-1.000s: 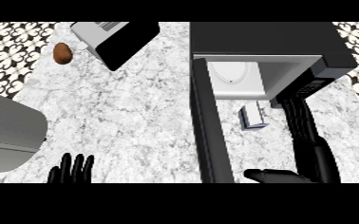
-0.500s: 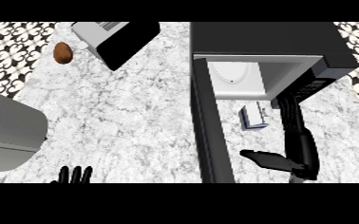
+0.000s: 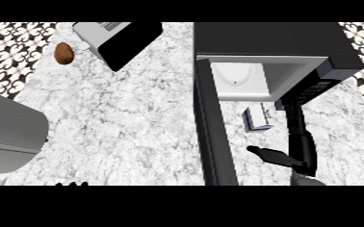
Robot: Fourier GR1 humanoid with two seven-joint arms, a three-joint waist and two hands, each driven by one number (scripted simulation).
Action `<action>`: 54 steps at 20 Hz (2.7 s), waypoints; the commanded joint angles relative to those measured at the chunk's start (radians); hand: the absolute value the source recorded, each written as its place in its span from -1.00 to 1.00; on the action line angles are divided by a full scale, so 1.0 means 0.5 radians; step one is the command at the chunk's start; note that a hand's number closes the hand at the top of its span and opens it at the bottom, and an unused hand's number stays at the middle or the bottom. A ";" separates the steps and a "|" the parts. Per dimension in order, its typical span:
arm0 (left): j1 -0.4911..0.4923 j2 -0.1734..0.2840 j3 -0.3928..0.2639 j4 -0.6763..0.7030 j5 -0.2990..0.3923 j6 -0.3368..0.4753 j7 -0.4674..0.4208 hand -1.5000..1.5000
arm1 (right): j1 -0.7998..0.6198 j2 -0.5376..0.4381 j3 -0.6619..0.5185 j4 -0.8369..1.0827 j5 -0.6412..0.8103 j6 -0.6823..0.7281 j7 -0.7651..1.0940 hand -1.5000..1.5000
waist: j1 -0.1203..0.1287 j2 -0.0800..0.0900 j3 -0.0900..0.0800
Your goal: Pick up the milk, place it into the microwave and close the microwave
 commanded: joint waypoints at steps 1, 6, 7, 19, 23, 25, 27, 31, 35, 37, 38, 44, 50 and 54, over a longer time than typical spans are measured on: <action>-0.132 -0.039 0.037 0.215 0.072 -0.018 -0.107 -1.00 | -0.125 -0.044 -0.069 0.382 0.018 0.015 -0.276 -1.00 | -0.003 0.002 0.000; 0.077 0.054 -0.146 0.114 0.008 0.027 -0.271 -1.00 | -0.265 -0.072 -0.153 0.686 -0.012 0.003 -0.478 -1.00 | 0.002 0.000 0.000; -0.027 0.064 -0.050 0.074 0.073 0.008 -0.163 -1.00 | -0.309 -0.056 -0.164 0.887 0.017 0.001 -0.677 -1.00 | 0.004 0.004 0.002; 0.168 0.254 -0.106 0.039 0.191 -0.024 -0.388 -1.00 | -0.579 -0.215 -0.236 1.463 0.037 0.087 -0.948 -1.00 | 0.030 0.006 0.003; 0.139 0.237 -0.120 0.114 0.227 0.007 -0.419 -1.00 | -0.658 -0.153 -0.193 1.479 0.055 0.091 -0.961 -1.00 | 0.015 0.004 0.001; 0.000 0.228 -0.063 0.127 0.245 0.031 -0.295 -1.00 | -0.747 -0.129 -0.179 1.482 0.070 0.024 -0.893 -1.00 | 0.005 0.004 0.001; 0.028 0.249 -0.064 0.186 0.272 0.005 -0.371 -1.00 | -0.759 -0.180 -0.263 1.664 0.023 0.086 -1.028 -1.00 | 0.020 0.009 0.002; 0.127 0.294 -0.136 0.088 0.212 0.070 -0.426 -1.00 | -0.803 -0.155 -0.302 1.717 -0.024 0.125 -1.005 -1.00 | 0.024 0.009 0.003; -0.080 0.185 -0.181 0.136 0.172 0.169 -0.248 -1.00 | -0.880 -0.128 -0.327 1.734 -0.022 -0.054 -1.005 -1.00 | 0.016 0.014 0.004; -0.053 0.202 -0.194 0.199 0.172 0.152 -0.310 -1.00 | -0.921 -0.086 -0.336 1.687 -0.024 -0.186 -0.970 1.00 | 0.013 0.009 0.002; 0.049 0.293 -0.135 0.122 0.228 0.092 -0.398 -1.00 | -0.910 -0.198 -0.368 1.725 -0.026 -0.173 -1.005 1.00 | 0.035 0.014 0.004; 0.003 0.257 -0.123 0.270 0.298 0.034 -0.488 -1.00 | -0.979 -0.145 -0.371 1.749 0.023 -0.397 -1.049 1.00 | 0.048 0.019 0.004; 0.073 0.317 -0.139 0.194 0.331 0.030 -0.482 -1.00 | -0.974 -0.108 -0.403 1.670 -0.020 -0.297 -1.142 1.00 | 0.036 0.011 0.003; 0.032 0.325 -0.040 0.236 0.393 0.016 -0.501 -1.00 | -0.917 -0.212 -0.364 1.655 -0.001 -0.076 -1.151 1.00 | 0.025 0.009 0.002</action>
